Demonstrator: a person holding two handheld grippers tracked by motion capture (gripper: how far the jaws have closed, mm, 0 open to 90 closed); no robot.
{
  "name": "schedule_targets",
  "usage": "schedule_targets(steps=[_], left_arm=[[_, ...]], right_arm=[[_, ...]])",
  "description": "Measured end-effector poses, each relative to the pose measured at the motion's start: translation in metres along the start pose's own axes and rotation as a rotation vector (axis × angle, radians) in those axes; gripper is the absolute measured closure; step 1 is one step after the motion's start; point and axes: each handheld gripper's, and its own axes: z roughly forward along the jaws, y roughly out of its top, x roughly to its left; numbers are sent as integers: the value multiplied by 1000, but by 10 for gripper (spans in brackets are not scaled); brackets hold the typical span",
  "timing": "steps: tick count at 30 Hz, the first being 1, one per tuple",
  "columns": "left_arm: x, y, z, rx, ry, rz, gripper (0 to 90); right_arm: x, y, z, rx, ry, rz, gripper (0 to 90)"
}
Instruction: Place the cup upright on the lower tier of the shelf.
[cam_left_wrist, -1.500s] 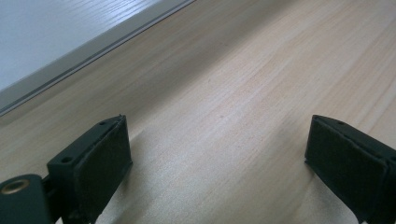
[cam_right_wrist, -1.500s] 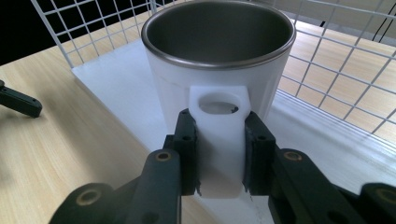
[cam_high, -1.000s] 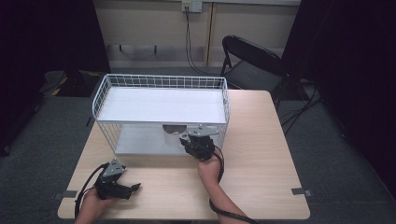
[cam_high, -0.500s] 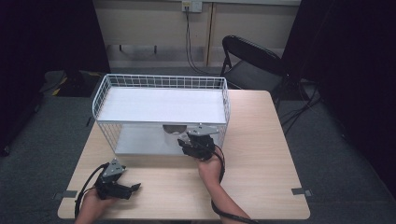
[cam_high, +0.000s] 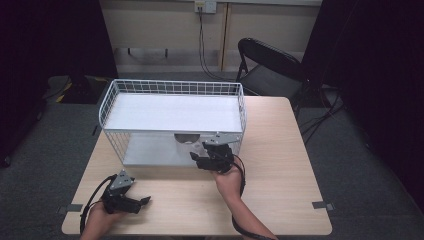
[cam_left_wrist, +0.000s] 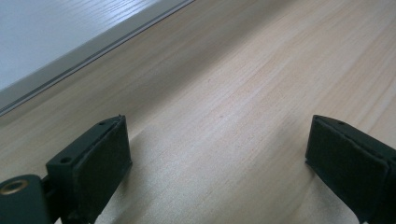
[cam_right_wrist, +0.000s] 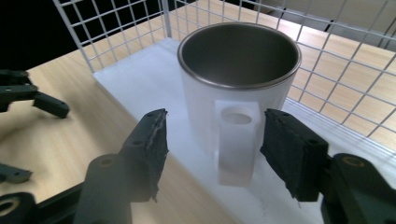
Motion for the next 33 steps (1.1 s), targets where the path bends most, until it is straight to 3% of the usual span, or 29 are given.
schedule_targets(steps=[7, 21, 26, 33], left_arm=[[0, 0, 0, 0, -1, 0, 58], [0, 0, 0, 1, -1, 0, 58], [0, 0, 0, 1, -1, 1, 58], [0, 0, 0, 0, -1, 0, 58]], right_arm=[[4, 0, -7, -4, 56, -14, 307], [16, 5, -16, 10, 115, -82, 139], [18, 3, -17, 25, 104, -105, 135], [18, 2, -23, 15, 128, -102, 134]])
